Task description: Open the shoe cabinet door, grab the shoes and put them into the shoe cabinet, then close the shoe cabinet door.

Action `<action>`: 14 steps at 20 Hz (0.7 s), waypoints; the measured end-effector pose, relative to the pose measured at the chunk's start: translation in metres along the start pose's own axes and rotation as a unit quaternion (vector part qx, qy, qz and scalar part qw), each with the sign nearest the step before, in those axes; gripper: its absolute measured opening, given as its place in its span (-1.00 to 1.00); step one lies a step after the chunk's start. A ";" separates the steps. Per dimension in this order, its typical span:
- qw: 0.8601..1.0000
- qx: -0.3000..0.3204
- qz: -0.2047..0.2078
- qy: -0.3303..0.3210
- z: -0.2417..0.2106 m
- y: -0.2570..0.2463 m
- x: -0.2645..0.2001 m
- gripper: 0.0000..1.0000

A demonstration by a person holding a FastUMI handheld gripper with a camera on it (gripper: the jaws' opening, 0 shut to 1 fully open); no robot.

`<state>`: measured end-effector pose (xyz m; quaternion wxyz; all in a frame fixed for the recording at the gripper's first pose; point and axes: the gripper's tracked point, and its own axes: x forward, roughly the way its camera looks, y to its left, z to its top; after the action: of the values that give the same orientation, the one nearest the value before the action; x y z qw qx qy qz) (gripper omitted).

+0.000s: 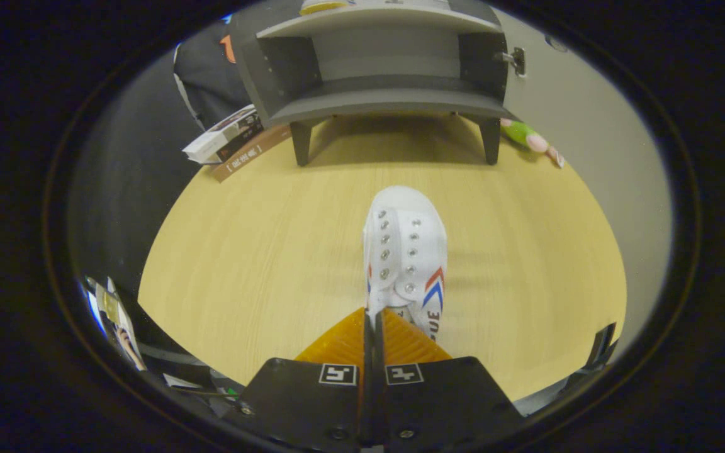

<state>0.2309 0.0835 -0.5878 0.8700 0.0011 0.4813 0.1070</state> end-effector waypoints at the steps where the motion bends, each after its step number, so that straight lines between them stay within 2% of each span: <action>1: 1.000 0.016 -0.005 0.000 -0.002 -0.001 0.001 -0.93; 5: 0.997 0.071 0.005 -0.010 -0.006 -0.004 0.008 -0.92; 9: 0.993 0.111 0.034 -0.014 -0.002 0.005 0.030 -0.78; 12: 0.994 0.104 0.022 -0.039 0.002 0.005 0.031 -0.75; 14: 0.995 0.076 0.034 -0.052 0.006 0.012 0.032 -0.84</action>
<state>0.2500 0.1020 -0.6098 0.8869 0.0890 0.4422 0.0998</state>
